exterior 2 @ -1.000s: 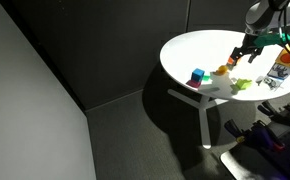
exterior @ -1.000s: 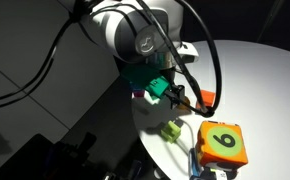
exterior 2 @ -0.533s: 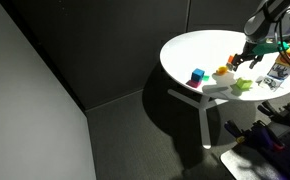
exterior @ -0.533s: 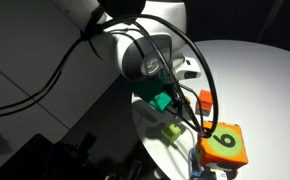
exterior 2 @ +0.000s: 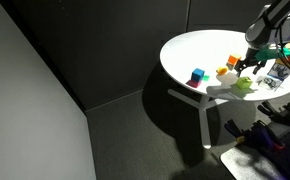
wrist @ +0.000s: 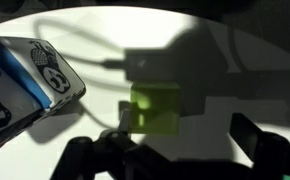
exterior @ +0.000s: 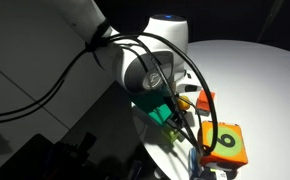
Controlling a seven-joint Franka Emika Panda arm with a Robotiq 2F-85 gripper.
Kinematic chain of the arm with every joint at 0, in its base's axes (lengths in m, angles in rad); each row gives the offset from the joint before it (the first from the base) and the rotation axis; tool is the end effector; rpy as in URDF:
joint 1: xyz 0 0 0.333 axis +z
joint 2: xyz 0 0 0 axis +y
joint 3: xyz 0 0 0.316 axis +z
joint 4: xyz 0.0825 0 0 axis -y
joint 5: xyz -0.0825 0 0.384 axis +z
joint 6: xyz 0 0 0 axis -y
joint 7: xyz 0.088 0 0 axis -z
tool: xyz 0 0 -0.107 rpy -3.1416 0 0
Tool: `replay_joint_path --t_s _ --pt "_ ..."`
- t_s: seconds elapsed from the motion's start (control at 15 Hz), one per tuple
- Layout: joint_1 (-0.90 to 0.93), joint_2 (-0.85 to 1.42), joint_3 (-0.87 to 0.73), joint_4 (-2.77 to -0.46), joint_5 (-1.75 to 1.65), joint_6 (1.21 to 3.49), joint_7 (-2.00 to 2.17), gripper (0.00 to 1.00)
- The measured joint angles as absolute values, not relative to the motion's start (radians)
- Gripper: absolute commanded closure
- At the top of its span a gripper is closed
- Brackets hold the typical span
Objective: Pick up the light green block and place it on the green block
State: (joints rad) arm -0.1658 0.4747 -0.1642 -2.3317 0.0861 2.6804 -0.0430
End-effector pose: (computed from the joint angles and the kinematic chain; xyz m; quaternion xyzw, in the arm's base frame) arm 0.4674 -0.1698 0.1271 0.9826 -0.1752 -0.0613 0.0098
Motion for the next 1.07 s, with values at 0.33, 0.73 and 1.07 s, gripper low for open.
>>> replay_joint_path --t_s 0.33,0.73,1.07 --pt "-0.182 0.496 -0.168 -2.332 0.086 2.685 -0.043 0.0" --pt "-0.203 0.536 -0.16 -2.331 0.086 2.76 -0.053 0.0" --pt "-0.213 0.564 -0.152 -2.33 0.086 2.802 -0.063 0.0"
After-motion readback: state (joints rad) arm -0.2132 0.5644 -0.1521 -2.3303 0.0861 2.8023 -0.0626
